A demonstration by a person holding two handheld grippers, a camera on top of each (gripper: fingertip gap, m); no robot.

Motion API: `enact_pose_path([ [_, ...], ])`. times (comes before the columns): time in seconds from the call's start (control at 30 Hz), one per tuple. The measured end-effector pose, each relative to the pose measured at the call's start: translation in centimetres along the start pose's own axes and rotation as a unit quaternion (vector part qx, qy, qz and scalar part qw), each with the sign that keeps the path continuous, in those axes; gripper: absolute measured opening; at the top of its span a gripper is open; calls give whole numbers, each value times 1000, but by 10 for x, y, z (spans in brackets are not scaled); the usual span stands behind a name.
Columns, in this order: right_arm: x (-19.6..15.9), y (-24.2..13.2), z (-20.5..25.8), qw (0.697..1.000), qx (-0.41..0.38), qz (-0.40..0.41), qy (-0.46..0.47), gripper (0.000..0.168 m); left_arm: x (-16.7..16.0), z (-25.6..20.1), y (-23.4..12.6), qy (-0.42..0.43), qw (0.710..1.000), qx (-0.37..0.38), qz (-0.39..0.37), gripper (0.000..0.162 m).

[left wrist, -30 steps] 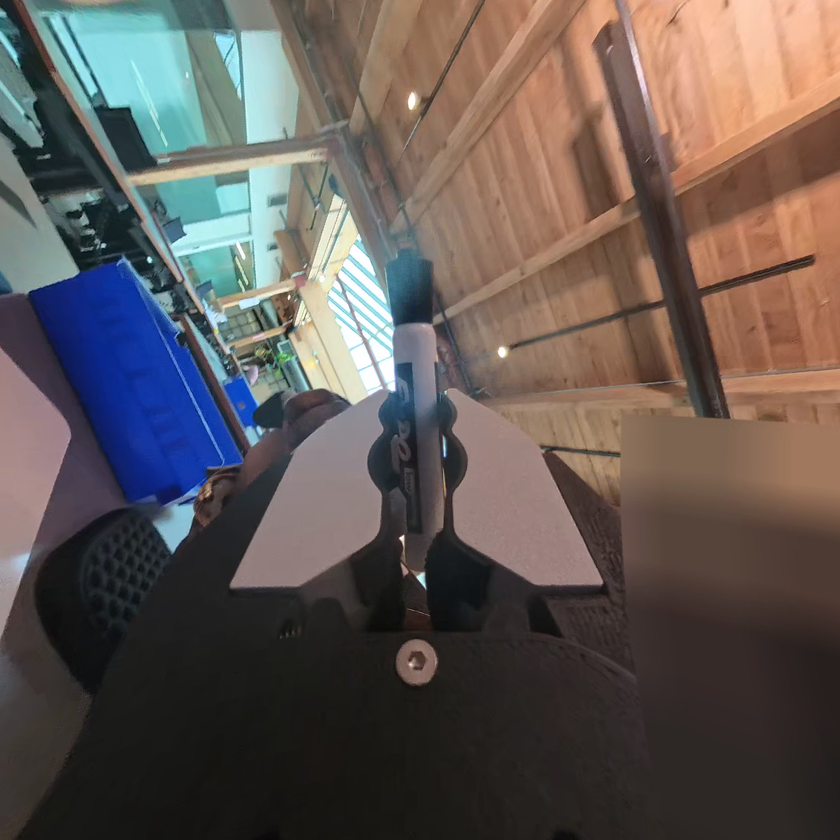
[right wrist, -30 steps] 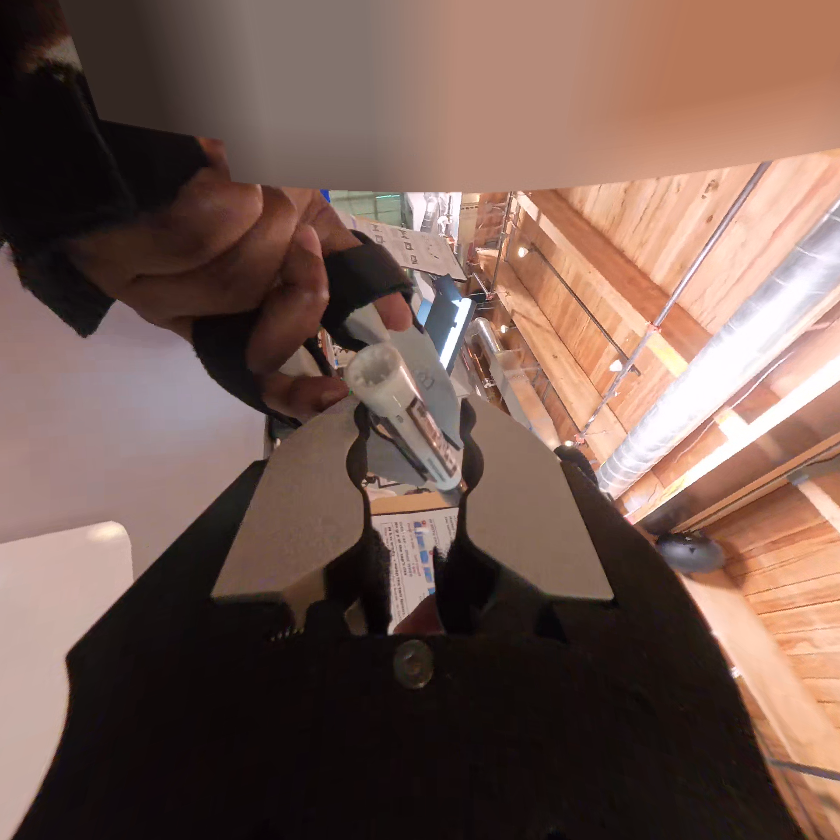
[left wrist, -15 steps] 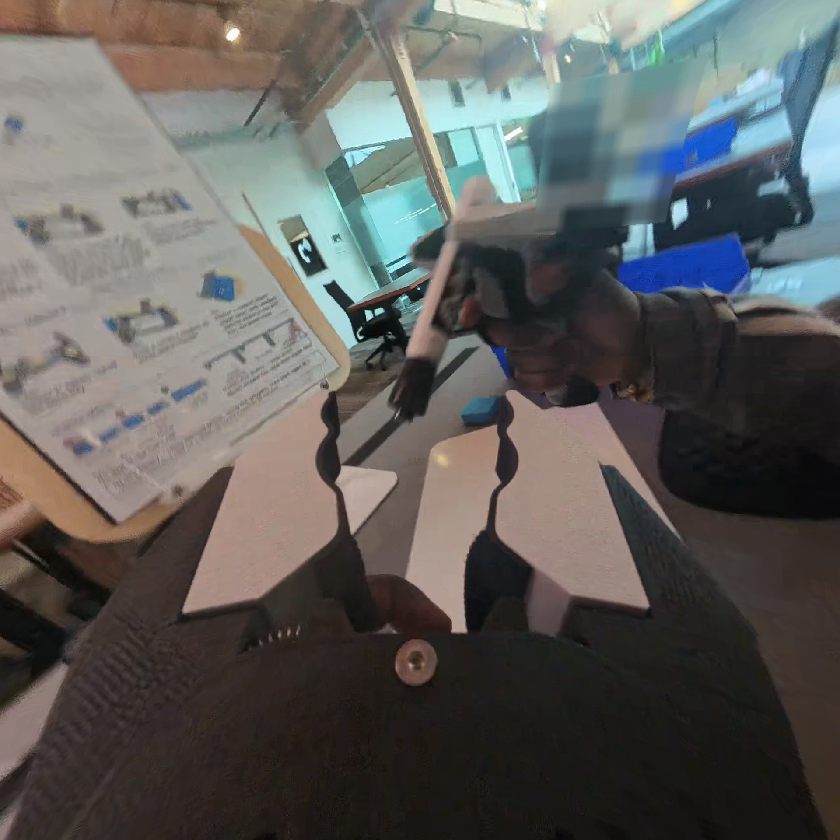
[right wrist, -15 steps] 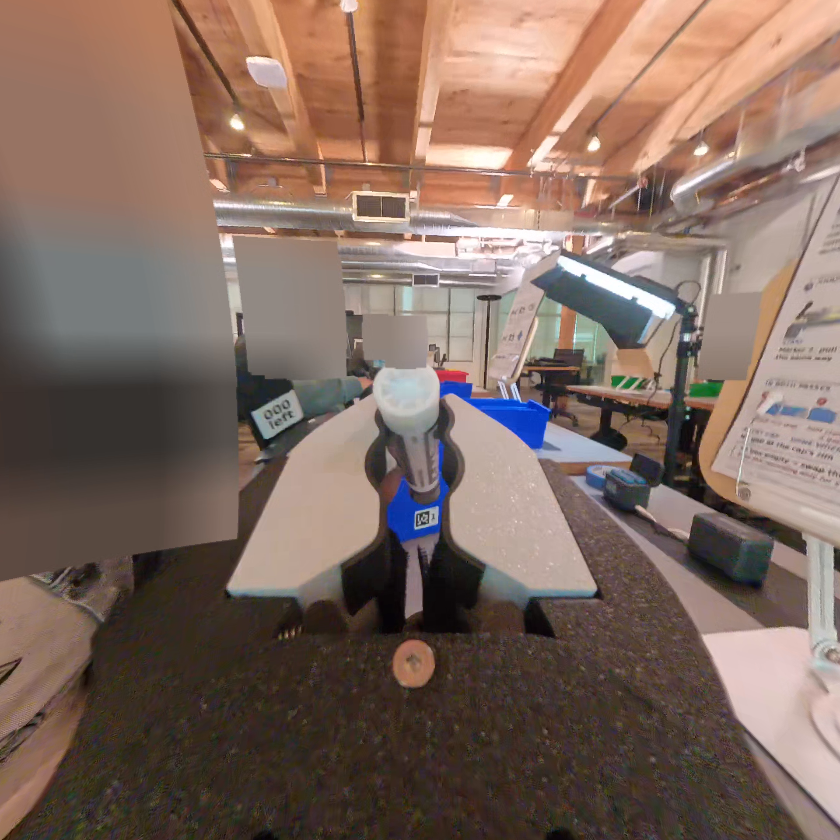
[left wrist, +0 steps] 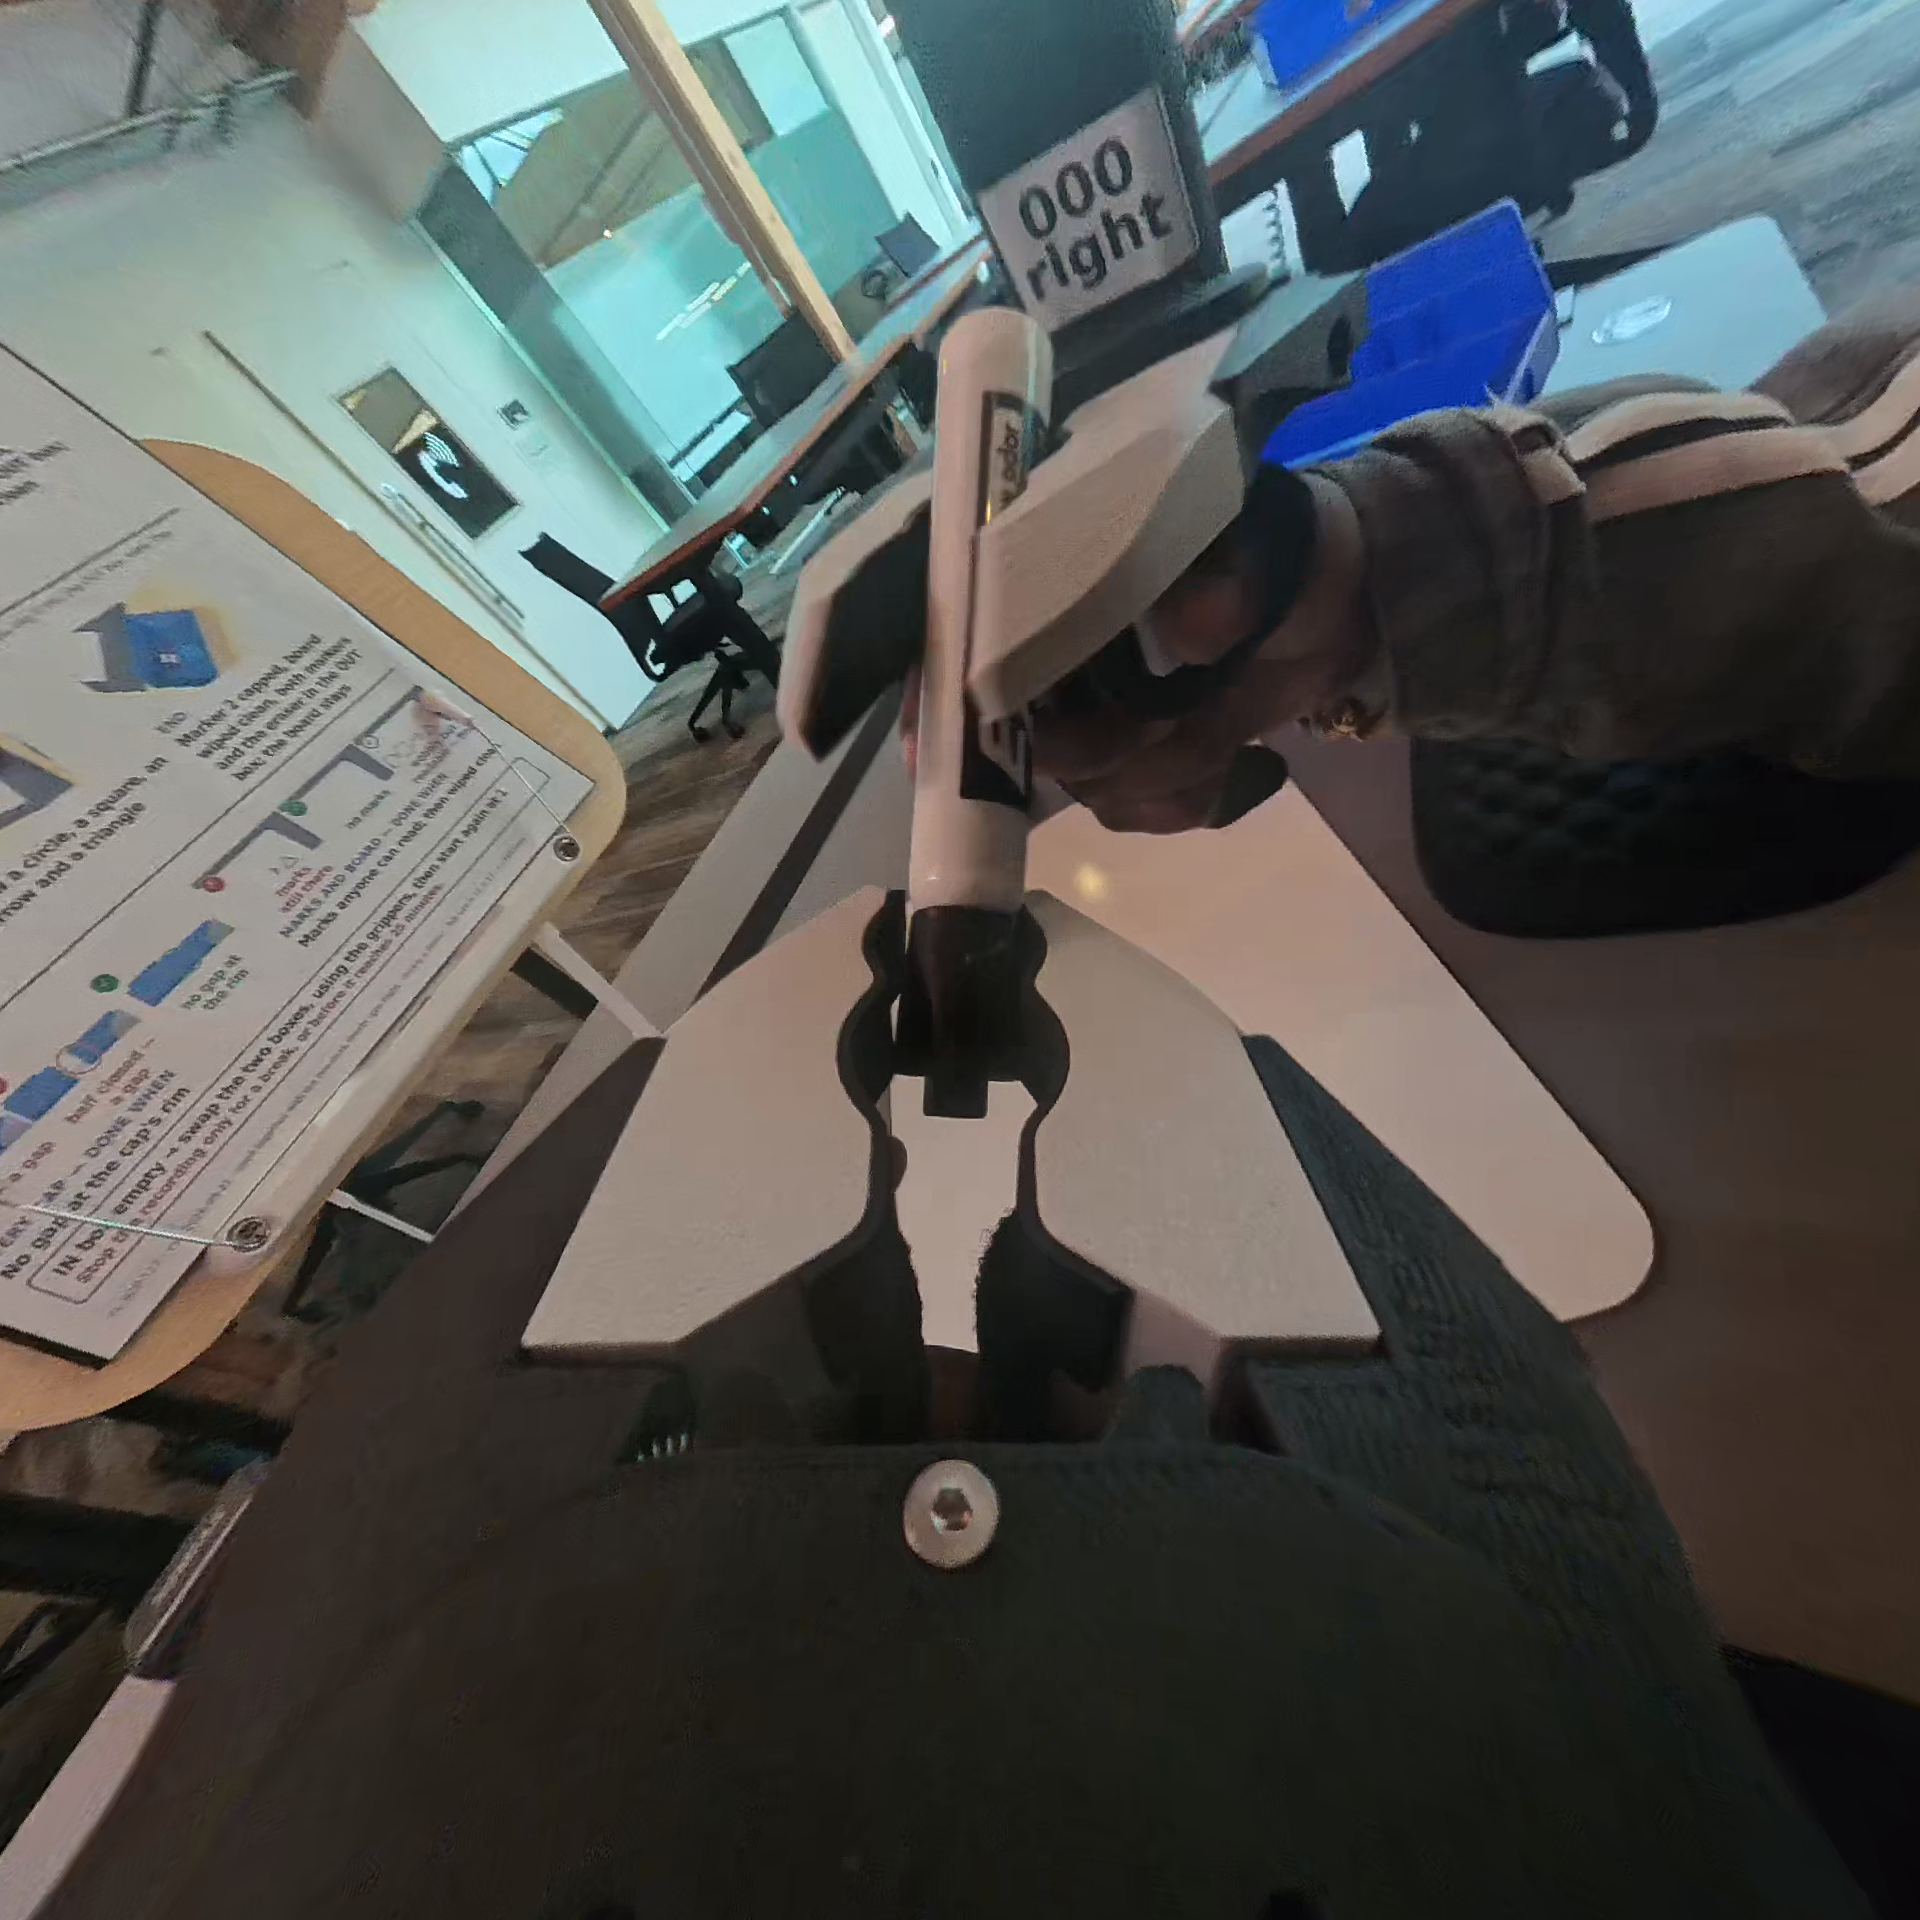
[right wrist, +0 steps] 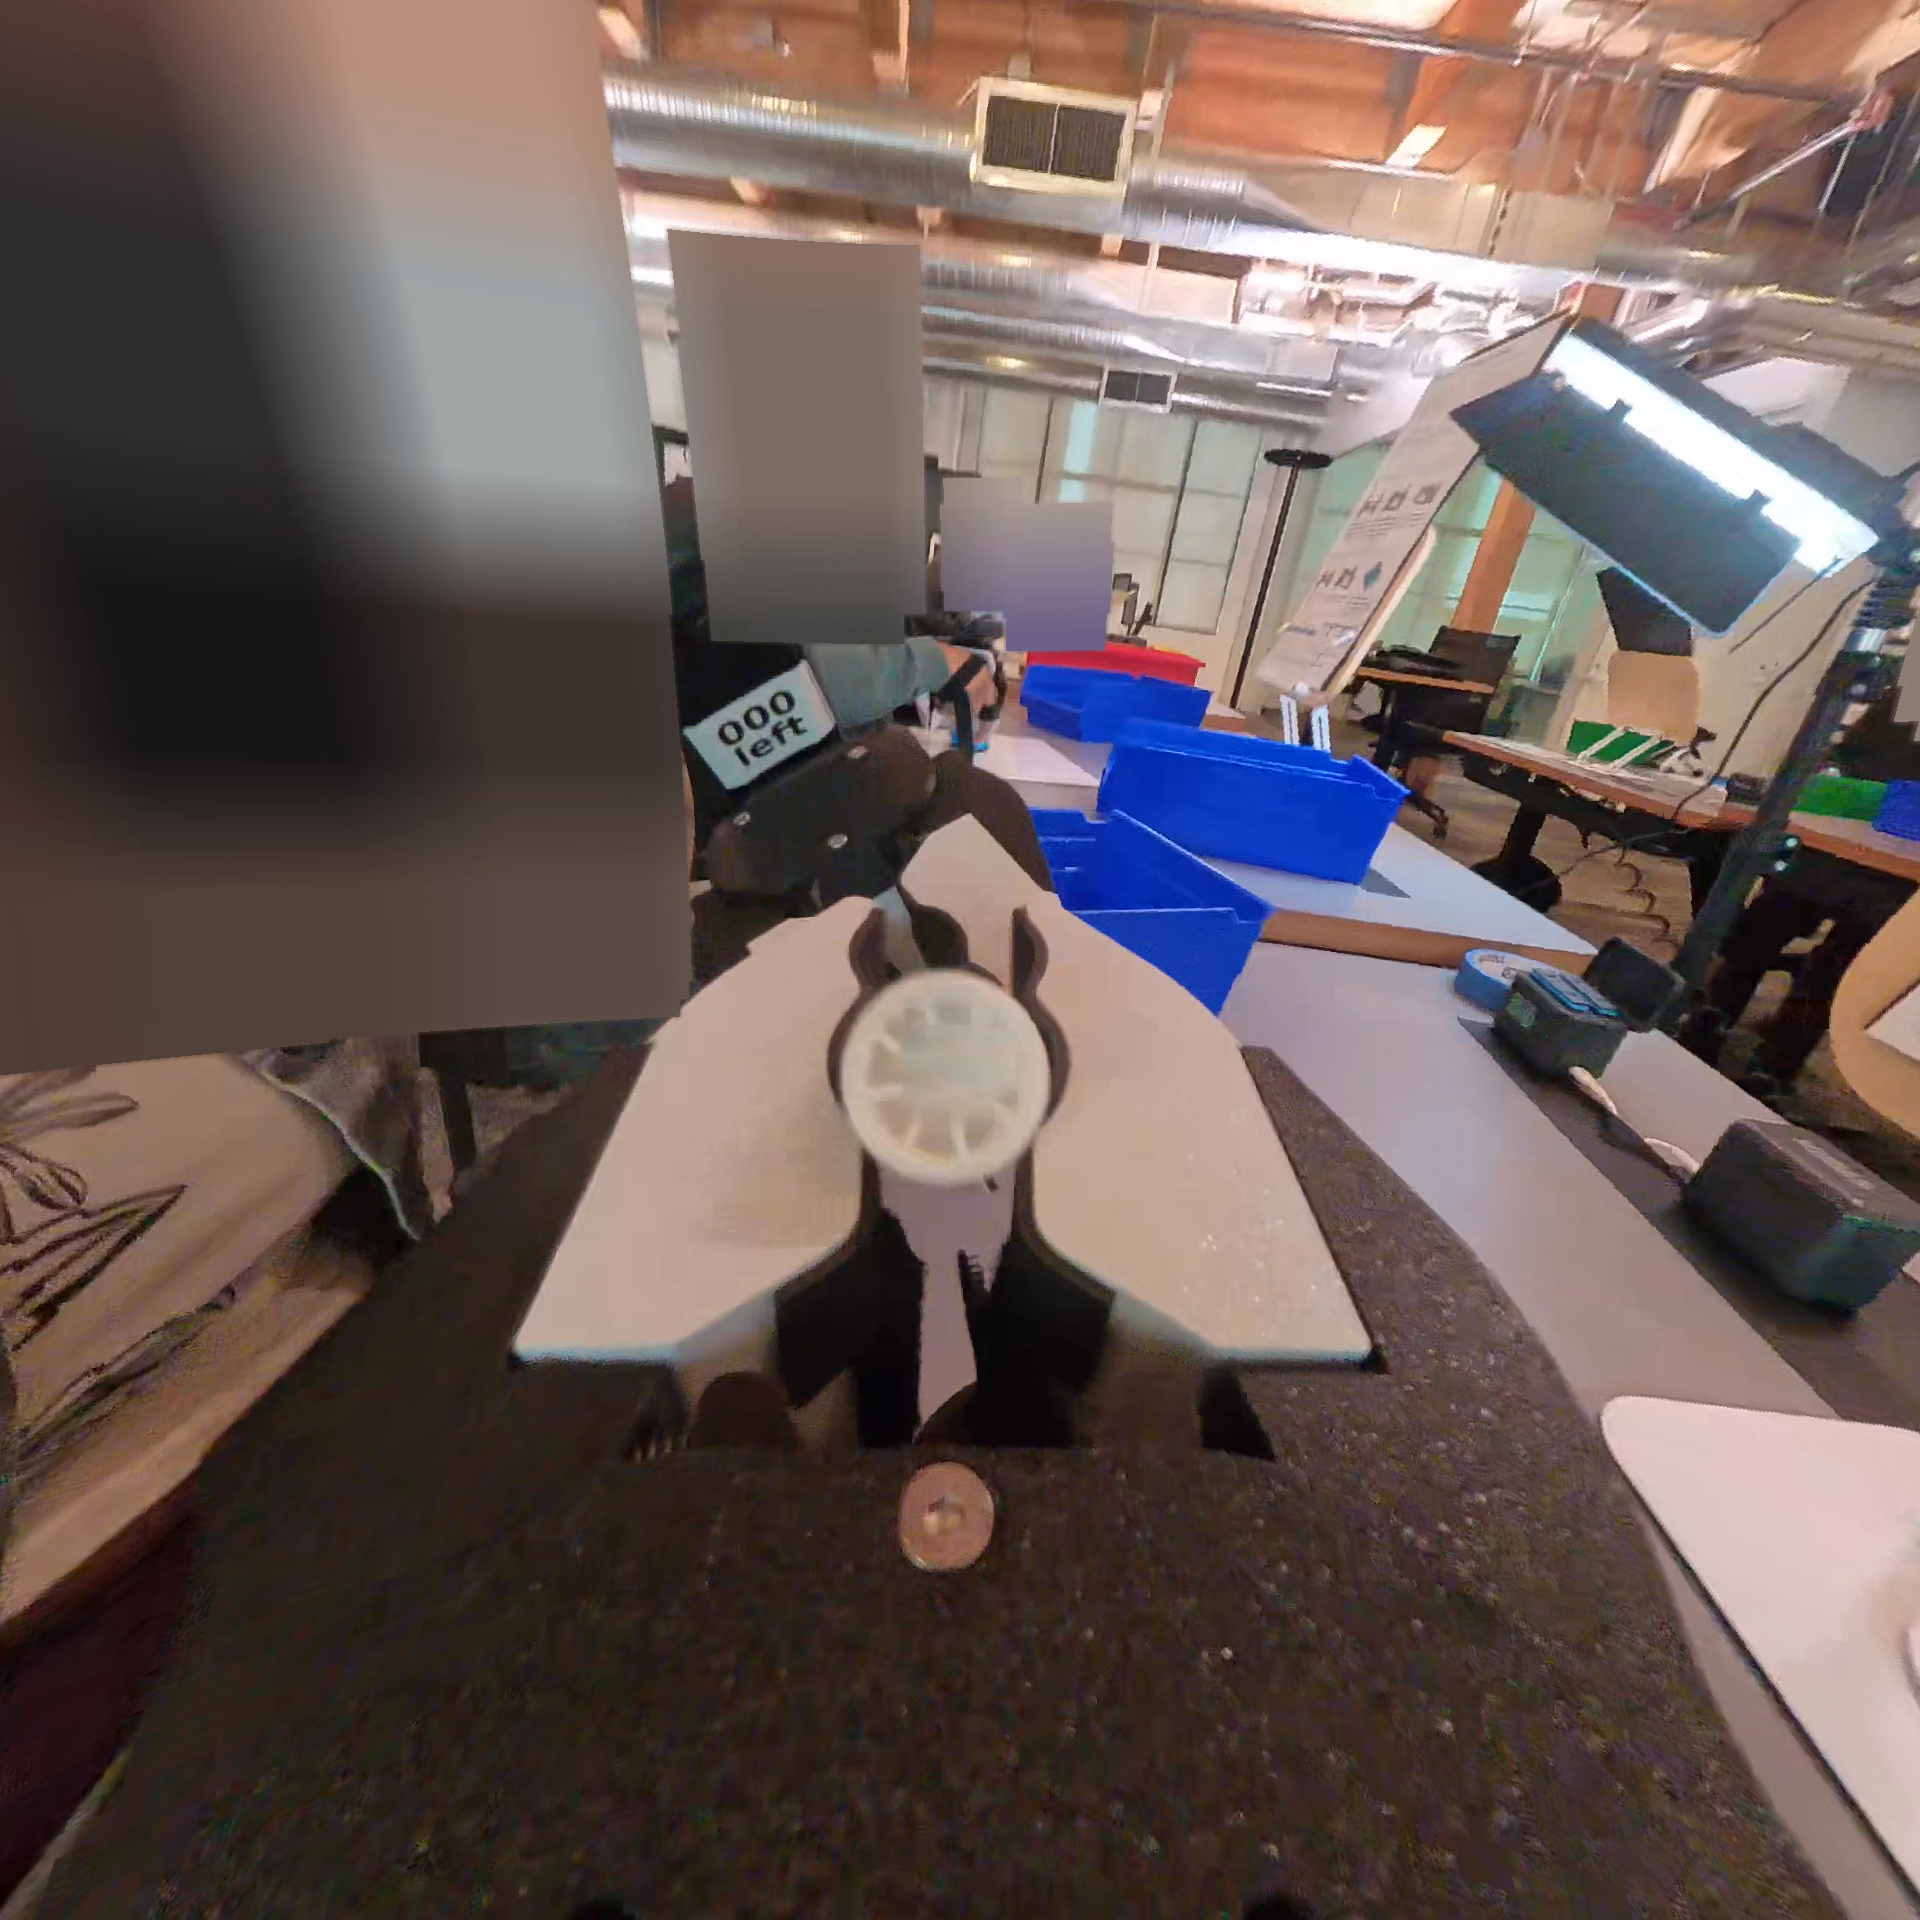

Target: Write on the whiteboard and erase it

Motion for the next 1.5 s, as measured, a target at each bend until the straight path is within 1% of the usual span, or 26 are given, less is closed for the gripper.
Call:
enact_pose_path([
  [0.07,-1,2,2,1000,0,8,-15,20,-2,-1,0,16,1000,-2,8,19],
  [0.17,-3,2,0,999,-10,28,-20,20,-3,0,0,-6,1000,-9,4,19],
  [0.27,-8,2,0,998,-13,48,-28,20,-8,-2,0,3,1000,-16,19,19],
  [0.4,-12,2,1,997,-16,72,-38,20,-11,-3,-2,-9,999,-32,21,19],
  [0.5,-9,4,3,994,-28,84,-62,19,-10,-1,-1,-3,1000,-12,6,19],
  [0.53,-9,4,5,994,-24,90,-64,19,-11,-4,-1,-7,1000,-18,5,19],
  [0.6,-9,5,12,991,-4,105,-78,19,-12,-14,-3,-58,996,-73,9,18],
  [0.63,-7,6,17,990,10,110,-89,18,-9,-20,-6,-107,986,-124,4,19],
  [0.67,-4,7,21,989,18,109,-99,18,-5,-24,-11,-176,967,-185,-6,19],
  [0.7,-1,9,21,989,6,107,-104,18,0,-18,-14,-222,955,-197,-23,18],
  [0.73,-1,9,17,989,-10,108,-99,18,-2,-14,-12,-179,972,-153,-27,19],
  [0.77,-1,8,12,990,-26,106,-88,19,-6,-7,-9,-73,996,-54,-19,18],
  [0.8,0,6,9,992,-35,94,-75,19,-6,0,-8,63,997,54,-8,18],
  [0.83,1,4,8,994,-34,85,-63,19,-5,1,-7,164,979,124,-8,18],
  [0.87,1,2,7,994,-35,88,-55,19,-5,-1,-6,163,977,137,-14,18],
  [0.9,3,0,7,993,-45,90,-62,19,-12,-6,-3,80,993,85,8,17],
  [0.93,18,-12,9,993,-59,41,-89,20,-33,-10,-3,-32,996,-6,80,17],
  [0.97,48,-37,18,990,-61,-50,-113,19,-55,-22,-13,-167,965,-146,140,18],
  [1.0,75,-69,24,981,-78,-123,-128,19,-65,-13,-18,-294,935,-159,117,18],
  [1.03,86,-92,25,974,-109,-143,-135,19,-73,4,-20,-323,938,-95,83,17],
  [1.07,83,-100,19,975,-141,-116,-123,19,-76,11,-21,-296,950,-55,79,18],
  [1.13,56,-95,-1,980,-182,-48,-67,19,-71,18,-11,-227,971,13,77,19],
  [1.2,32,-87,-17,980,-194,-32,-9,20,-81,12,5,-185,973,3,139,19],
  [1.3,8,-83,-31,973,-229,21,33,19,-109,-1,16,-183,960,-23,209,19],
  [1.4,-17,-75,-35,963,-241,94,76,20,-131,-17,12,-198,948,-45,243,19],
  [1.5,-57,-61,-36,946,-239,176,129,20,-146,-18,11,-207,938,-57,272,19],
])
Point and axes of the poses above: each gripper's, where its closed fingertips meet, y out along the fingers, x out of its top, z = x × y across the jaws, the point moved 4 cm from there along -y, back along the fingers, and after that the axes turned 9 degrees about x, right-handed, at the moved point
